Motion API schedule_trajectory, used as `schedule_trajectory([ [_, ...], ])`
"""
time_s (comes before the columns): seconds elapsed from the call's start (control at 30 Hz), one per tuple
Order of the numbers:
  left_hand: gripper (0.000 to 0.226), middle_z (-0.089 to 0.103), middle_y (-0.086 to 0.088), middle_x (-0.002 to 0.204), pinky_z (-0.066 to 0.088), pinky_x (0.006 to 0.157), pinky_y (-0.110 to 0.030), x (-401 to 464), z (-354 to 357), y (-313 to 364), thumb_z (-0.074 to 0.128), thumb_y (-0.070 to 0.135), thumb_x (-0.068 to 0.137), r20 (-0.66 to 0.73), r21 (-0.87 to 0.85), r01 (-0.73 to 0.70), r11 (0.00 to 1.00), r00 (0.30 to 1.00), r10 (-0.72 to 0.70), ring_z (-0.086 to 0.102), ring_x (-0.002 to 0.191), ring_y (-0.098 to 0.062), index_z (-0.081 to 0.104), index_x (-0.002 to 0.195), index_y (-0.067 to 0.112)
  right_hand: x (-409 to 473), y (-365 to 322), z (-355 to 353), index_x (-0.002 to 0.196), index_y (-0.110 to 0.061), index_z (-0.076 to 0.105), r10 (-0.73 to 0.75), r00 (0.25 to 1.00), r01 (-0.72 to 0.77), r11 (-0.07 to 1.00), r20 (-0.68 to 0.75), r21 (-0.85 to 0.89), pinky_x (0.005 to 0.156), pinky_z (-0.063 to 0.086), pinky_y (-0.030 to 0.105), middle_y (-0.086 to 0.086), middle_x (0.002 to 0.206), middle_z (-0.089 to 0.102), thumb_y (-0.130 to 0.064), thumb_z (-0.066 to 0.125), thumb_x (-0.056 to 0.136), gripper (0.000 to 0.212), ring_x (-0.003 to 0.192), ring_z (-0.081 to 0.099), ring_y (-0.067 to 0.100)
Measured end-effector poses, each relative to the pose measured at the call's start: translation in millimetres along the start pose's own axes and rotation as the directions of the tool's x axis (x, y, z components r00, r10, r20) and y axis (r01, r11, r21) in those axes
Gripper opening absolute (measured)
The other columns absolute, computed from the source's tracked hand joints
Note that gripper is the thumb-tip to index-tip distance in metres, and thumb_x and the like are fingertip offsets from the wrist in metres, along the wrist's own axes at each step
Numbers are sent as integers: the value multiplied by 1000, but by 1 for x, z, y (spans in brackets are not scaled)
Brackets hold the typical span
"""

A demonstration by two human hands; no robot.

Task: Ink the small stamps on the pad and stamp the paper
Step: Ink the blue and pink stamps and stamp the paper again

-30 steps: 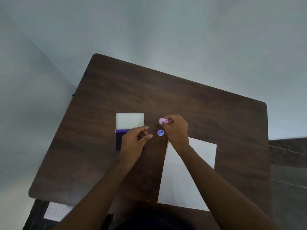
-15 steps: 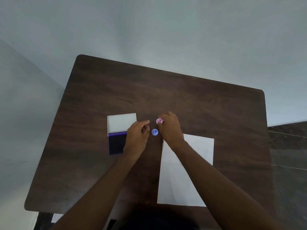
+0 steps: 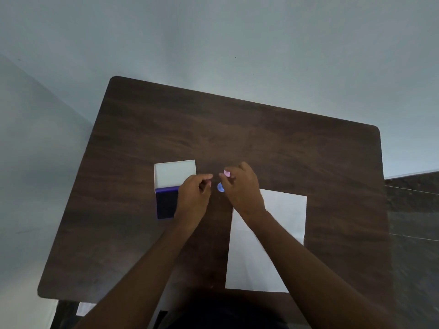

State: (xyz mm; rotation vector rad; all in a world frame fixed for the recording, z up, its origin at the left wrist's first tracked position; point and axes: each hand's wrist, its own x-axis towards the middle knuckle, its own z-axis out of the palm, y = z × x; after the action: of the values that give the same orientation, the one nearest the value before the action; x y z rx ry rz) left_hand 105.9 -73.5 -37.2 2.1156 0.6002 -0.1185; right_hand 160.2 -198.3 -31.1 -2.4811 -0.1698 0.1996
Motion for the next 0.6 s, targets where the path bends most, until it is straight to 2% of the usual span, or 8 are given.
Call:
schedule_trajectory([
  [0.07,22,67,0,117,26,82,2,-1,-1,0,58,21,93,-16,-1,-6,1000,1000,6,48,95,4,65,114,18,-5,0,5,103,-8,68,28,996,-24,999,89,-49,86,50,30,9,102,67,-31,61,90,28,91,58,16],
  [0.13,23,67,0,118,29,88,-5,-2,-3,0,58,22,93,-11,0,2,1000,1000,-2,52,99,0,65,115,17,-8,1,12,105,-10,66,132,980,-122,990,150,-74,87,46,26,6,105,67,-38,60,89,33,90,60,15],
  [0.2,24,66,0,119,33,89,-13,-3,-4,0,58,22,93,2,-7,13,1000,1000,-13,58,105,-7,65,116,18,-11,2,18,97,-13,63,194,967,-183,980,165,-76,80,45,22,3,96,66,-37,62,89,25,74,55,10],
  [0.27,24,67,1,119,34,87,-10,-3,-6,-1,58,20,93,4,-7,7,1000,1000,-7,58,105,-7,65,116,18,-13,2,23,90,-15,59,195,964,-176,977,178,-119,74,44,23,4,91,65,-30,64,88,16,66,48,9],
  [0.33,24,67,1,118,34,85,-8,-4,-8,-1,58,18,93,6,-5,-1,1000,1000,1,57,104,-5,65,116,18,-14,3,28,97,-12,61,198,964,-173,974,177,-147,74,44,24,8,97,68,-25,65,88,16,74,55,13],
  [0.4,25,66,1,119,36,88,-12,-6,-9,-1,58,18,93,11,-10,0,1000,1000,0,58,107,-8,64,117,17,-14,5,31,104,-9,62,210,961,-182,970,180,-160,79,46,27,11,103,68,-23,66,88,22,86,63,20],
  [0.6,26,65,-1,122,37,93,-19,-8,-9,0,57,20,94,35,17,16,1000,999,-17,59,111,-14,63,119,17,-7,7,32,110,-5,60,260,930,-220,960,258,-175,87,46,29,13,111,66,-20,65,89,25,98,62,24],
])
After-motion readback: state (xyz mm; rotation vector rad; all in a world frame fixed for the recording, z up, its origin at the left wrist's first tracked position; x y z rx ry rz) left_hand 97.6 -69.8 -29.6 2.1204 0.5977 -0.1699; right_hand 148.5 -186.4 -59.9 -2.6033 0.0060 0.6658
